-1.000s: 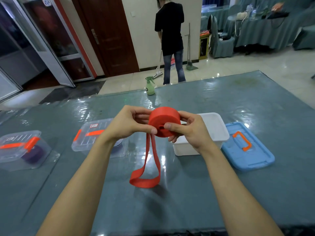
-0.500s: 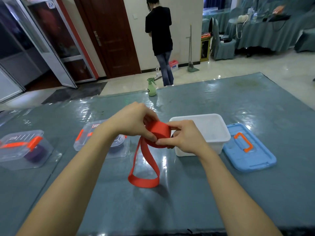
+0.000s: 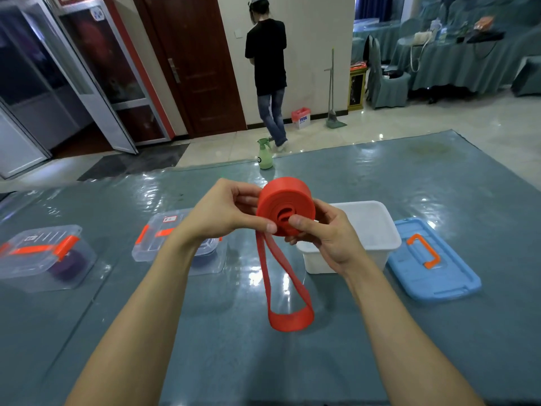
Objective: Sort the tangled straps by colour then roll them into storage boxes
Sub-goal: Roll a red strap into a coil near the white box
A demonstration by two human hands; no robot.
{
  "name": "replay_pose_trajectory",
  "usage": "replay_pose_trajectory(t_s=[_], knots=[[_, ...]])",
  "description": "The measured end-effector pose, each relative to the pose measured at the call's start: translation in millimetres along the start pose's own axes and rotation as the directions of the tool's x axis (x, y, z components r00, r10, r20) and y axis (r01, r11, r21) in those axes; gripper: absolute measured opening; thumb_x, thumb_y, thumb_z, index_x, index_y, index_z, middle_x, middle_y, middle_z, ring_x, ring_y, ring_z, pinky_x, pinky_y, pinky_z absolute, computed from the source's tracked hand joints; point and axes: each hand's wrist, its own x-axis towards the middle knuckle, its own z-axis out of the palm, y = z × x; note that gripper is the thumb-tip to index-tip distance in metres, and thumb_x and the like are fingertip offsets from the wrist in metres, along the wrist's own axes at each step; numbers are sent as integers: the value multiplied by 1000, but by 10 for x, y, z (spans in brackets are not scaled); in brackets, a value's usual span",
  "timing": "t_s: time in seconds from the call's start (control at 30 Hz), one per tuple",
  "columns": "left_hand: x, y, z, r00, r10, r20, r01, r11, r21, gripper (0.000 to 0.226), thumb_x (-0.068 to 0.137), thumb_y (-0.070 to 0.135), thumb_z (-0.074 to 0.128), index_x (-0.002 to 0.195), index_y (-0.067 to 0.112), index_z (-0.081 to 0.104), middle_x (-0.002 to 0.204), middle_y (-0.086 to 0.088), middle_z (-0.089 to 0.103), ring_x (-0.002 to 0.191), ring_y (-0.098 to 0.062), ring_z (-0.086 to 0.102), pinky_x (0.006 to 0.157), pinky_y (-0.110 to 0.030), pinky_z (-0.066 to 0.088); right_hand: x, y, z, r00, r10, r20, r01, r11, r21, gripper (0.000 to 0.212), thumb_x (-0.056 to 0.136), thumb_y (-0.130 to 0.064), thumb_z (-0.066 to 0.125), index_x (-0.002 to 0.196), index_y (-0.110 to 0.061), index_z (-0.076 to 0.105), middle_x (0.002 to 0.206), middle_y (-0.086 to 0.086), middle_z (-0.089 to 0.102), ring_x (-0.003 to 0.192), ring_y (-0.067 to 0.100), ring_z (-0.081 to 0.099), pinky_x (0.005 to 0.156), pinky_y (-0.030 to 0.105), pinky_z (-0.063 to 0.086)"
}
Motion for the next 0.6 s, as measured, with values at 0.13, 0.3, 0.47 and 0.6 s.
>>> replay_pose_trajectory(t_s=[0.13, 0.3, 0.47, 0.6], knots=[[12, -15, 13, 1000, -6, 11, 1, 941, 340, 44, 62, 20, 108, 99, 21, 85, 89, 5, 85, 85, -14, 84, 85, -35, 68, -5, -65, -113, 988, 70, 134, -18, 935, -354, 64, 73, -25, 101, 130, -23, 71, 122, 0, 78, 77, 38, 81, 62, 38, 62], [80, 125, 82, 987, -74, 146, -64, 643, 763, 52, 55, 44, 104, 100, 27, 84, 86, 11, 82, 83, -12, 78, 83, -42, 65, -14, -70, -65, 987, 105, 120, 3, 740, -673, 55, 57, -52, 104, 103, -33, 81, 96, -8, 80, 59, 22, 77, 58, 35, 59], [119, 248, -11, 980, -91, 174, -96, 549, 830, 55, 54, 44, 104, 103, 29, 84, 87, 12, 81, 84, -14, 77, 82, -40, 64, -34, 106, -13, 992, 49, 115, 21, 840, -542, 51, 57, -52, 104, 100, -35, 83, 78, -2, 78, 62, 25, 76, 65, 39, 64], [156, 309, 8, 977, -80, 196, -137, 465, 874, 53, 54, 47, 102, 102, 33, 84, 85, 14, 80, 84, -13, 74, 81, -38, 62, -6, 116, 93, 992, 28, 126, 66, 731, -679, 54, 58, -55, 102, 101, -38, 75, 84, -18, 75, 60, 13, 74, 61, 32, 56]])
